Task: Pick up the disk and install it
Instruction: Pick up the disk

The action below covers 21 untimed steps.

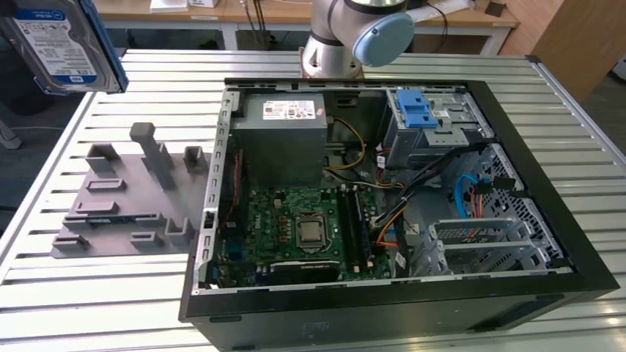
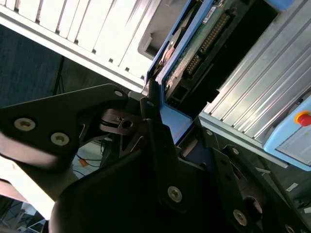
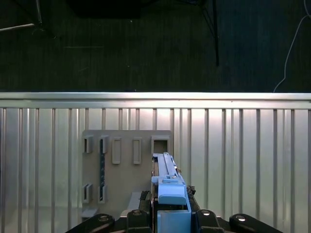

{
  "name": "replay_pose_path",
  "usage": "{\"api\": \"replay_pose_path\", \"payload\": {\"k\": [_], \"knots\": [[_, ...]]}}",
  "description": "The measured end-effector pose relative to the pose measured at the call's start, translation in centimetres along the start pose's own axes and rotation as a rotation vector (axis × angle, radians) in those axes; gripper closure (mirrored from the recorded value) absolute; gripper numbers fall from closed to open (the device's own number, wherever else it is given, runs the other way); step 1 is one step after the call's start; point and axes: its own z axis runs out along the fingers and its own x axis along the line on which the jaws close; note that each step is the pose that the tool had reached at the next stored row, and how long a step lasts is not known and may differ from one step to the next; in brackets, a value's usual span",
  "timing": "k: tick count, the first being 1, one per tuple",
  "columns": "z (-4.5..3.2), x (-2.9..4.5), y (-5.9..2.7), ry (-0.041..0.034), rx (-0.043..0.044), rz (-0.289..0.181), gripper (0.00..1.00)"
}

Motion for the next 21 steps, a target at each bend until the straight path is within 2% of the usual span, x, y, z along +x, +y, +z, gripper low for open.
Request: {"api": "replay_pose_path", "payload": {"k": [12, 21], "knots": [[-2.09, 0.03, 0.1, 0.0008, 0.0082, 0.0, 0.64], [-2.35, 0.2, 0.1, 0.0021, 0.0113, 0.0, 0.64]]}}
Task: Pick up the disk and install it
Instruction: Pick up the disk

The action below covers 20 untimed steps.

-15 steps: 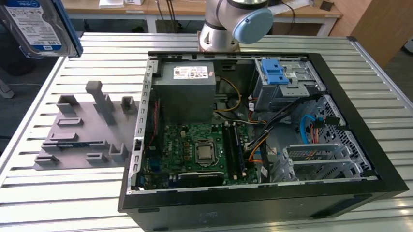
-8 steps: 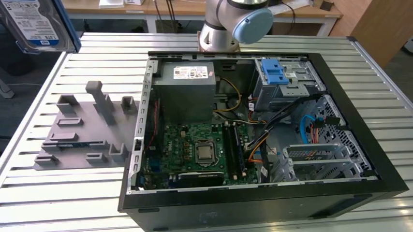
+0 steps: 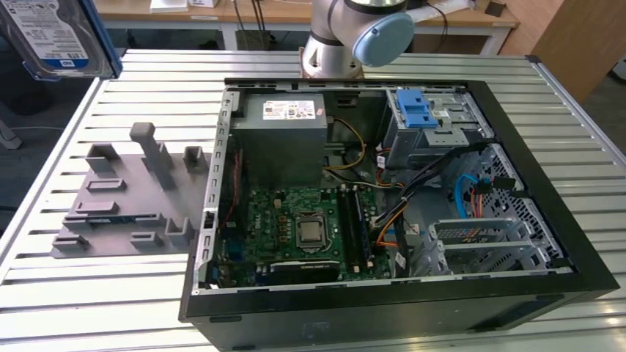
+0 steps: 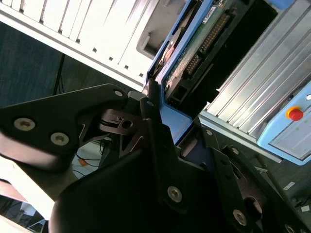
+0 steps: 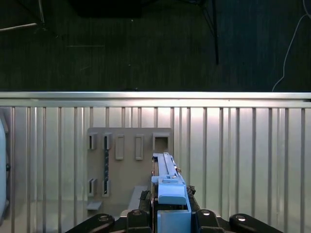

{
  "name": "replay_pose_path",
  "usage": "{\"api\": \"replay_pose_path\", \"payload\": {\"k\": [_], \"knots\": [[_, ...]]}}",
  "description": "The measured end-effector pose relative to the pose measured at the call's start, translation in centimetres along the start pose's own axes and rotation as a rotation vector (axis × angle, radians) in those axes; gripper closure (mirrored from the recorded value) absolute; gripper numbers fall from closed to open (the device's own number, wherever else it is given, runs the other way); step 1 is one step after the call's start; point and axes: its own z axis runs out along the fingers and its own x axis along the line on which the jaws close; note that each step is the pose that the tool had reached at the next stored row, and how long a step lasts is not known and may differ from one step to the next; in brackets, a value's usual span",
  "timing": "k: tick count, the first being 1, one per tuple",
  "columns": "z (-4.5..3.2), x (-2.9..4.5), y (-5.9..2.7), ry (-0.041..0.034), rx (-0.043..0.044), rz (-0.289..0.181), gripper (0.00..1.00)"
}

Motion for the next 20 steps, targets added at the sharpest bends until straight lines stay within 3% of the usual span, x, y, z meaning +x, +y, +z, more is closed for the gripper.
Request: {"api": "replay_pose_path", "payload": {"k": [12, 20], "knots": [[0.02, 1.64, -0.26, 0.0, -0.0001, 0.0, 0.64], [0.05, 2.34, -1.28, -0.0018, -0.0038, 0.0, 0.64]]}}
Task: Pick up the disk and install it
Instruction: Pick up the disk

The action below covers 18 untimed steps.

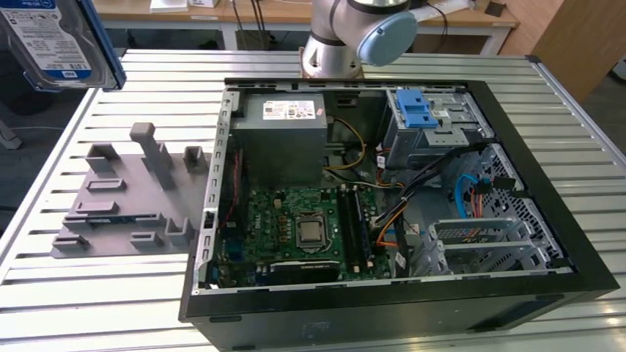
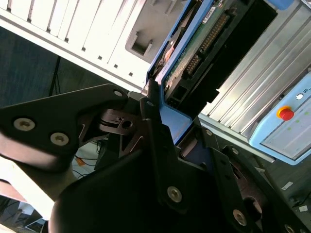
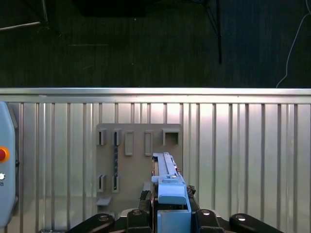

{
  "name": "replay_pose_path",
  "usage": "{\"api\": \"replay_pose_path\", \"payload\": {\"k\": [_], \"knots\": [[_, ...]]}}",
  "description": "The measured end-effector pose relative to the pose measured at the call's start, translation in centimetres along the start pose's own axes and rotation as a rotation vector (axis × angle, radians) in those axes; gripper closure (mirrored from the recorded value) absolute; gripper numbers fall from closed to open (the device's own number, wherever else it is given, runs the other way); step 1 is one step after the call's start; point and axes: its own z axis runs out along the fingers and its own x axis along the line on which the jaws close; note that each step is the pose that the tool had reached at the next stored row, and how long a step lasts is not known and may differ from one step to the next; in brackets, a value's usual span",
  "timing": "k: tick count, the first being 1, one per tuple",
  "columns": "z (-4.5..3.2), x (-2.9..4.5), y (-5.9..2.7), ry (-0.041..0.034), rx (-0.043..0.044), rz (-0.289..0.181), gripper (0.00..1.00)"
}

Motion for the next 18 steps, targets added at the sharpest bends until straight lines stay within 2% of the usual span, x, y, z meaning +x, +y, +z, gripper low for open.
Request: {"api": "replay_pose_path", "payload": {"k": [18], "knots": [[0.03, 0.84, -2.17, -0.0009, -0.0116, 0.0, 0.64]]}}
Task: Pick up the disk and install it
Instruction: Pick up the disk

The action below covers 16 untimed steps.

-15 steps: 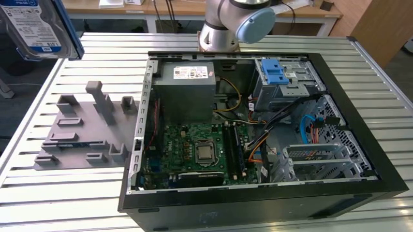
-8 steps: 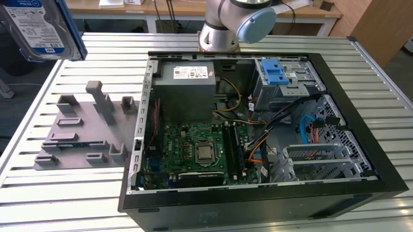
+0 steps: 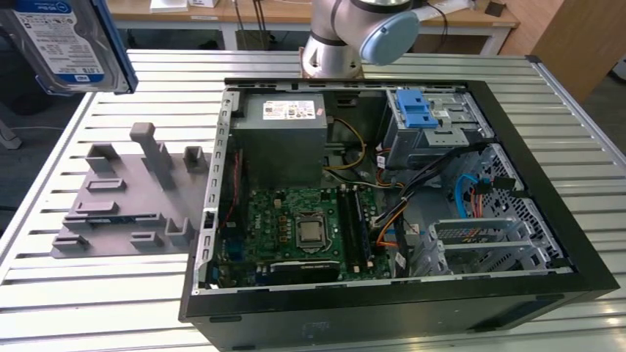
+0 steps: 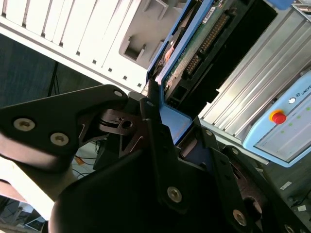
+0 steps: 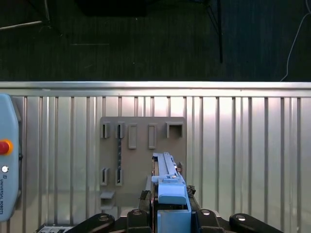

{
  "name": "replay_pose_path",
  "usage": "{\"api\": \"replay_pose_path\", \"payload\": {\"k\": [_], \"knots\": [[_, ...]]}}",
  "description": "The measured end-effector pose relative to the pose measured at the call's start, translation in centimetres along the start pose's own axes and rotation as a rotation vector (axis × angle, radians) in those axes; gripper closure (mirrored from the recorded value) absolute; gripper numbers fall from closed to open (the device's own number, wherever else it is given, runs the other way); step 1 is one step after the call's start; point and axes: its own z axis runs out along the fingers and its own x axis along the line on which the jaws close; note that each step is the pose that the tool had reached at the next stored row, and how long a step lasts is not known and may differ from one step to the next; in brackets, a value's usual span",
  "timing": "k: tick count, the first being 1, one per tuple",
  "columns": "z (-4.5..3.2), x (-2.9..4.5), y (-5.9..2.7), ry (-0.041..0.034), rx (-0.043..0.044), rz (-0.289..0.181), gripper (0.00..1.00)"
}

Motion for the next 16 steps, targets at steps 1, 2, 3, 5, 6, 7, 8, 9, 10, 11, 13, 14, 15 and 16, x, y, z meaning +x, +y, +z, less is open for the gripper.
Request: {"api": "replay_pose_path", "payload": {"k": [1, 2, 3, 5, 6, 7, 8, 9, 10, 11, 13, 14, 15, 16], "knots": [[0.0, 0.05, -0.17, -0.0002, -0.0013, 0.0, 0.64], [0.0, 0.08, -0.31, -0.0003, -0.0024, 0.0, 0.64], [0.0, 0.12, -0.47, -0.0005, -0.0036, 0.0, 0.64], [0.0, 0.2, -0.78, -0.0009, -0.0058, 0.0, 0.64], [0.0, 0.24, -0.93, -0.001, -0.007, 0.0, 0.64], [0.0, 0.27, -1.08, -0.0012, -0.0082, 0.0, 0.64], [0.0, 0.3, -1.23, -0.0013, -0.0093, 0.0, 0.64], [0.0, 0.33, -1.39, -0.0013, -0.0105, 0.0, 0.64], [0.0, 0.36, -1.54, -0.0015, -0.0116, 0.0, 0.64], [-0.01, 0.38, -1.69, -0.0015, -0.0128, 0.0, 0.64], [-0.01, 0.44, -1.96, -0.0018, -0.0148, 0.0, 0.64], [-0.01, 0.47, -2.07, -0.002, -0.0156, 0.0, 0.64], [-0.01, 0.5, -2.17, -0.0022, -0.0163, 0.0, 0.64], [0.0, 0.52, -2.27, -0.0024, -0.0169, 0.0, 0.64]]}}
